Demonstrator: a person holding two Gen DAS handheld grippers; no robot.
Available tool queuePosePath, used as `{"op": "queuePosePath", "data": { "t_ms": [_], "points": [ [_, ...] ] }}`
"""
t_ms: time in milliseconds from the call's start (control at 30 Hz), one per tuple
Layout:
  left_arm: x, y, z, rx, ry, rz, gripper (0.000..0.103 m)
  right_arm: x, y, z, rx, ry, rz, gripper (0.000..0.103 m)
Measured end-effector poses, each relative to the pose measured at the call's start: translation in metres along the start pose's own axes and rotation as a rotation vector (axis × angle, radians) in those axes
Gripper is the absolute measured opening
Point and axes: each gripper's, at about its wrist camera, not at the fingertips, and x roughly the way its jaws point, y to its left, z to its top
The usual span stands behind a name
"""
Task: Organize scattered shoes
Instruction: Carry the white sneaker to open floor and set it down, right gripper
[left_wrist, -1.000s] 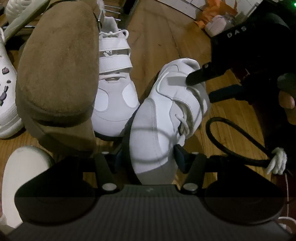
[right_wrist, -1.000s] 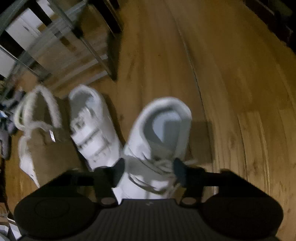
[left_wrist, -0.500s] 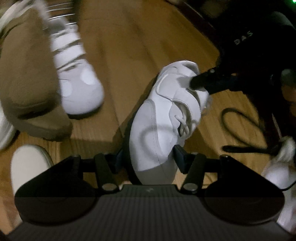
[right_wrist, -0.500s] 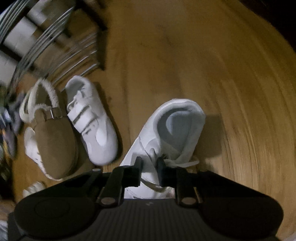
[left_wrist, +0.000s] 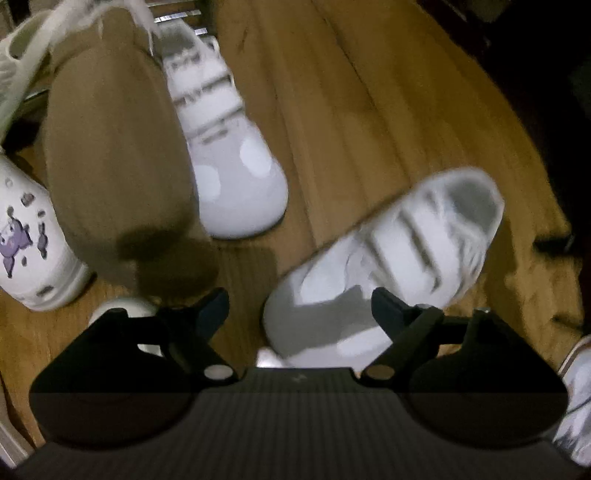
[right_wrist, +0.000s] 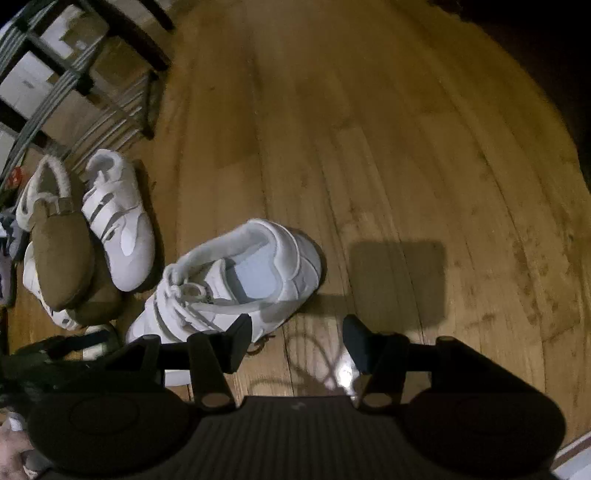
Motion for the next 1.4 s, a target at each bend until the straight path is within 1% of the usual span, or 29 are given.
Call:
{"op": "queuePosePath", "data": {
  "t_ms": [100,133,167,200,233,267,333,367,467,500,567,633,667,733,800,833,867,900,933,1033,1100,1133,1200,1233,1267,1300,1333,1367,1400],
  "points": [
    [-0.018,0.004,0.004,-0.104,-0.028,-0.086,0.087,0.023,-0.005,-0.005,0.174,0.069,0.08,0.056],
    [-0.025,0.006,0.003,-0.129,-0.044,-0.109,0.09,0.027,-0.006,-0.007,0.228,0.077,0.083,0.059],
    [-0.029,0.008,0.001,-0.147,-0.065,-0.118,0.097,0.031,-0.007,-0.008,0.276,0.082,0.077,0.061],
    [-0.029,0.01,-0.002,-0.155,-0.093,-0.108,0.102,0.034,-0.007,-0.008,0.325,0.087,0.078,0.061],
    [-0.032,0.017,-0.014,-0.182,-0.122,-0.082,0.103,0.037,-0.009,-0.008,0.379,0.092,0.082,0.061],
    [-0.036,0.027,-0.032,-0.232,-0.13,-0.04,0.103,0.038,-0.011,-0.008,0.427,0.095,0.092,0.065],
    [-0.032,0.049,-0.059,-0.345,-0.077,0.036,0.103,0.037,-0.012,-0.008,0.477,0.088,0.078,0.069],
    [-0.026,0.06,-0.074,-0.395,-0.046,0.07,0.103,0.037,-0.013,-0.008,0.498,0.084,0.068,0.069],
    [-0.02,0.069,-0.086,-0.421,-0.046,0.089,0.103,0.03,-0.013,-0.015,0.58,0.011,-0.053,0.069],
    [-0.02,0.07,-0.085,-0.415,-0.047,0.077,0.103,0.033,-0.012,-0.016,0.603,0.007,-0.056,0.069],
    [-0.022,0.066,-0.082,-0.382,-0.054,0.048,0.103,0.044,-0.013,-0.018,0.646,0.018,-0.021,0.069],
    [-0.025,0.062,-0.08,-0.353,-0.064,0.046,0.103,0.052,-0.01,-0.019,0.674,0.006,0.005,0.069],
    [-0.028,0.058,-0.079,-0.336,-0.071,0.058,0.103,0.054,-0.008,-0.019,0.68,-0.002,0.009,0.069],
    [-0.036,0.051,-0.078,-0.305,-0.095,0.086,0.103,0.056,-0.001,-0.024,0.717,-0.059,-0.001,0.07],
    [-0.044,0.039,-0.075,-0.242,-0.112,0.084,0.103,0.059,0.005,-0.029,0.756,-0.1,-0.001,0.07],
    [-0.047,0.036,-0.074,-0.221,-0.118,0.083,0.103,0.067,0.01,-0.028,0.751,-0.09,0.006,0.071],
    [-0.05,0.034,-0.076,-0.213,-0.122,0.082,0.103,0.079,0.015,-0.022,0.713,-0.044,-0.005,0.071],
    [-0.053,0.032,-0.076,-0.21,-0.127,0.083,0.103,0.088,0.021,-0.017,0.675,-0.009,-0.023,0.075],
    [-0.056,0.031,-0.077,-0.212,-0.129,0.079,0.103,0.092,0.025,-0.015,0.639,-0.001,-0.039,0.078],
    [-0.064,0.029,-0.075,-0.221,-0.133,0.052,0.103,0.095,0.035,-0.007,0.513,0.004,-0.081,0.077],
    [-0.069,0.024,-0.073,-0.21,-0.152,0.056,0.103,0.093,0.04,0.001,0.4,0.021,-0.093,0.067],
    [-0.073,0.02,-0.072,-0.196,-0.164,0.058,0.103,0.092,0.043,0.005,0.343,0.029,-0.099,0.066],
    [-0.076,0.015,-0.072,-0.18,-0.174,0.042,0.103,0.088,0.041,0.008,0.308,0.03,-0.109,0.06],
    [-0.078,0.013,-0.073,-0.174,-0.177,0.028,0.103,0.084,0.04,0.007,0.296,0.003,-0.128,0.055],
    [-0.081,0.011,-0.073,-0.168,-0.181,0.022,0.103,0.079,0.041,0.005,0.265,-0.043,-0.16,0.051],
    [-0.084,0.009,-0.073,-0.164,-0.189,0.022,0.103,0.077,0.046,0.004,0.206,-0.072,-0.191,0.049],
    [-0.089,0.008,-0.074,-0.159,-0.199,0.021,0.103,0.075,0.052,0.003,0.137,-0.091,-0.221,0.044],
    [-0.094,0.007,-0.073,-0.153,-0.214,0.017,0.103,0.073,0.058,0.002,0.069,-0.111,-0.251,0.037],
    [-0.098,0.007,-0.073,-0.148,-0.222,0.014,0.103,0.072,0.061,0.001,0.014,-0.11,-0.265,0.033]
  ]
}}
